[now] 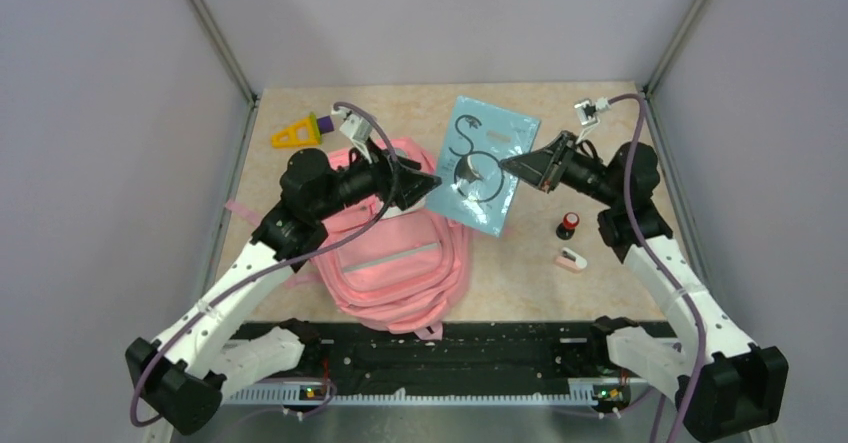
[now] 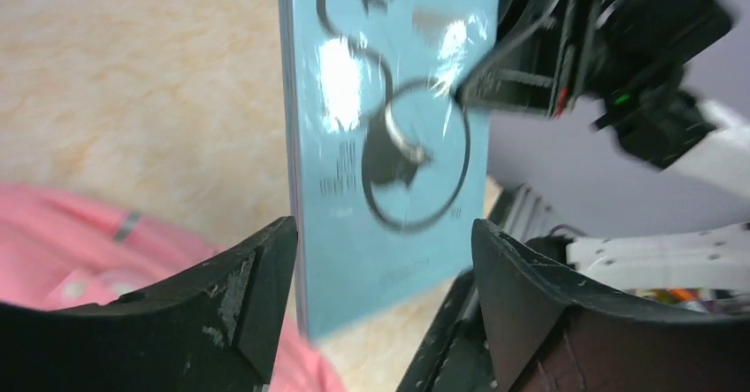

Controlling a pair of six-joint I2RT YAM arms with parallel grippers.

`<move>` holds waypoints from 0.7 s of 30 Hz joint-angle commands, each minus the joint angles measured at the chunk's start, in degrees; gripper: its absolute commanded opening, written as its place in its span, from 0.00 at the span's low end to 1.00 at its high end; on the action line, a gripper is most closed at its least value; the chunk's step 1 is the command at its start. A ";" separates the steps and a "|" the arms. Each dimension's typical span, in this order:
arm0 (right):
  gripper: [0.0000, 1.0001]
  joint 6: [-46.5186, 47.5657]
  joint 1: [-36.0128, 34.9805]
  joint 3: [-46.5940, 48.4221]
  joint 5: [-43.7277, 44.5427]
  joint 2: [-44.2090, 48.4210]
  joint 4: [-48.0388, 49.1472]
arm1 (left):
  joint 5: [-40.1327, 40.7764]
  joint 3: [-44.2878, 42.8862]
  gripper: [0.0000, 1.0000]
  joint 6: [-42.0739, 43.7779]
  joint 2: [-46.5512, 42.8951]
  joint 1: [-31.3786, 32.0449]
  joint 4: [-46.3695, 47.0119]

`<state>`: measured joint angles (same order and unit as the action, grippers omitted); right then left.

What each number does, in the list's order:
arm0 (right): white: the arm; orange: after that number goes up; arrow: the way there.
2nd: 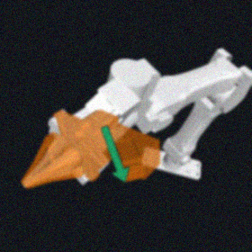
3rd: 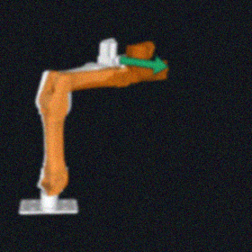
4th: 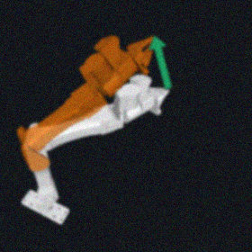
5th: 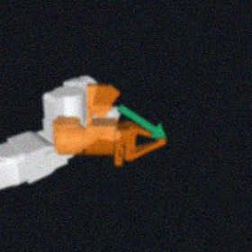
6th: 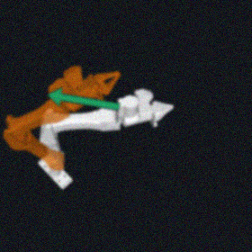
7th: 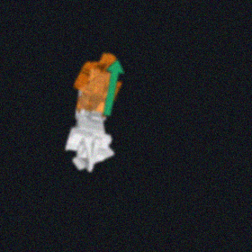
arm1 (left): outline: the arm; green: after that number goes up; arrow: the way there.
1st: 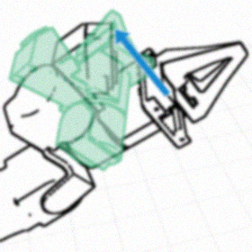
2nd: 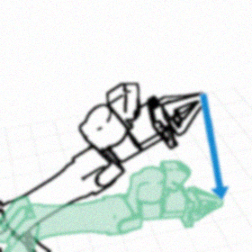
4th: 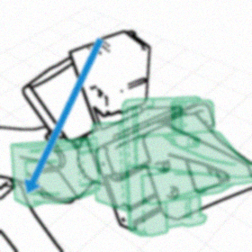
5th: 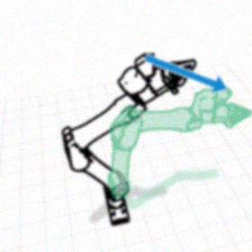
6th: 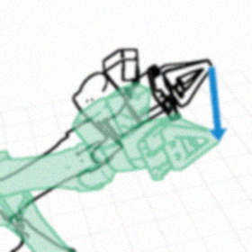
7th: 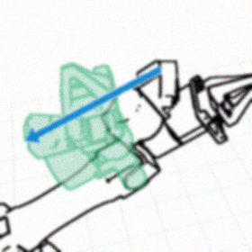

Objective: Pack the student bag
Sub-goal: Pick up the book from the center of the board.

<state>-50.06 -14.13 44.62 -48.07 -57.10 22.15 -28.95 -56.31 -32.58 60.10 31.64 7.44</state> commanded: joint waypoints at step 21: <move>0.00 21.21 -0.13 3.33 24.47 14.71 -37.83 | 45.02 7.43 0.84 24.55 4.54 29.74 -41.04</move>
<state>-28.18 -14.11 46.74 -22.50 -45.17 -19.25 8.60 -45.98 -7.90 63.00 60.97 -30.57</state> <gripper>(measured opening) 0.102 0.841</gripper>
